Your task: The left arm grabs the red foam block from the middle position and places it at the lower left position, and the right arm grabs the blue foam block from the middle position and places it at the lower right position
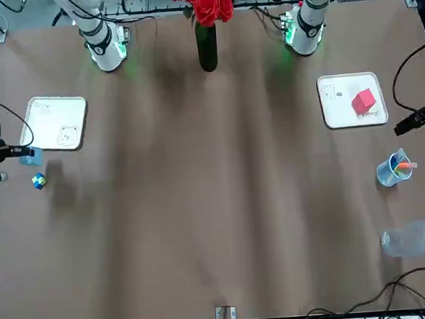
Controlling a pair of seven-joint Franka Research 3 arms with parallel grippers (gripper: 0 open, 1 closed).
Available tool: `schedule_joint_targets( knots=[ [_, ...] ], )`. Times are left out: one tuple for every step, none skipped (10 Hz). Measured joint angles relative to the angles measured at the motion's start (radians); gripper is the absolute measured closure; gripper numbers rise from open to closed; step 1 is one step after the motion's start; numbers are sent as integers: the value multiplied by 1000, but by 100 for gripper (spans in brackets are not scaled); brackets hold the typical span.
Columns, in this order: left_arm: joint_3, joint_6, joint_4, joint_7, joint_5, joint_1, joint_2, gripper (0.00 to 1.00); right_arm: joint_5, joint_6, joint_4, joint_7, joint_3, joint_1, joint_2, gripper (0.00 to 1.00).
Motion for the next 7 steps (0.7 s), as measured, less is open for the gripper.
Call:
schedule_joint_targets(
  knots=[
    [21,-22,26,-8,0,-82,-4,0,-2,-11,-35,-7,0,-3,-32,50],
    [96,-47,44,-16,-3,-203,-19,0,-12,-13,-75,-10,0,-9,-60,50],
    [206,-67,54,-23,-32,-335,-47,0,-29,2,-115,-20,0,-21,-80,50],
    [313,-88,58,-24,-67,-447,-85,0,-37,38,-161,-49,0,-39,-93,50],
    [386,-113,58,-22,-79,-525,-122,0,-40,83,-206,-83,1,-62,-98,50],
    [411,-126,58,-20,-83,-555,-151,0,-43,115,-236,-117,1,-81,-98,50],
    [414,-132,58,-15,-85,-562,-166,0,-51,127,-256,-151,1,-97,-98,50]
  ],
)
